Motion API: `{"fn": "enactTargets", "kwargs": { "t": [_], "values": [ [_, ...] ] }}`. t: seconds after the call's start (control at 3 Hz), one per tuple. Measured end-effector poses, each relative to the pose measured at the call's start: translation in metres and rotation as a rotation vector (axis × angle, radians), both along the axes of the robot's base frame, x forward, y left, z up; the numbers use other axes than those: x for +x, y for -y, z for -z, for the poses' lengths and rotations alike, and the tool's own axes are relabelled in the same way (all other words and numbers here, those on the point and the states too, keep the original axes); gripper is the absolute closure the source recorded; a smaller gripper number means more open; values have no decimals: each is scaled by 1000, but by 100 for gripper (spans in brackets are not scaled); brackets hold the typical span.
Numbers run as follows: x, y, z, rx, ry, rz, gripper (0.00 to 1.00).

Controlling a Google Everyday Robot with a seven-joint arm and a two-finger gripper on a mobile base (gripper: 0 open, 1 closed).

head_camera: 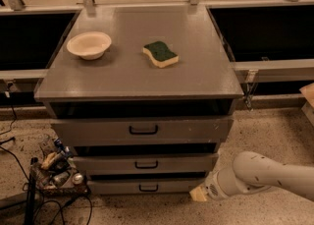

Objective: Open bottom drawer

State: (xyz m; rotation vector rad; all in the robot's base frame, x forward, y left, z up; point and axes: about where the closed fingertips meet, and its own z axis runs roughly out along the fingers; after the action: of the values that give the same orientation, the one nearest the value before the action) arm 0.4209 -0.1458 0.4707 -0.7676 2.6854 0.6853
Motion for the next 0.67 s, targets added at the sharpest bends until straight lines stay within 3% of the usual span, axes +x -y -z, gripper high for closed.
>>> {"fn": "enactTargets", "kwargs": {
  "t": [0.33,0.67],
  "values": [
    [1,-8,54,-1,-72,14,100],
    [0,-9,56,0,-76,13,100]
  ]
}}
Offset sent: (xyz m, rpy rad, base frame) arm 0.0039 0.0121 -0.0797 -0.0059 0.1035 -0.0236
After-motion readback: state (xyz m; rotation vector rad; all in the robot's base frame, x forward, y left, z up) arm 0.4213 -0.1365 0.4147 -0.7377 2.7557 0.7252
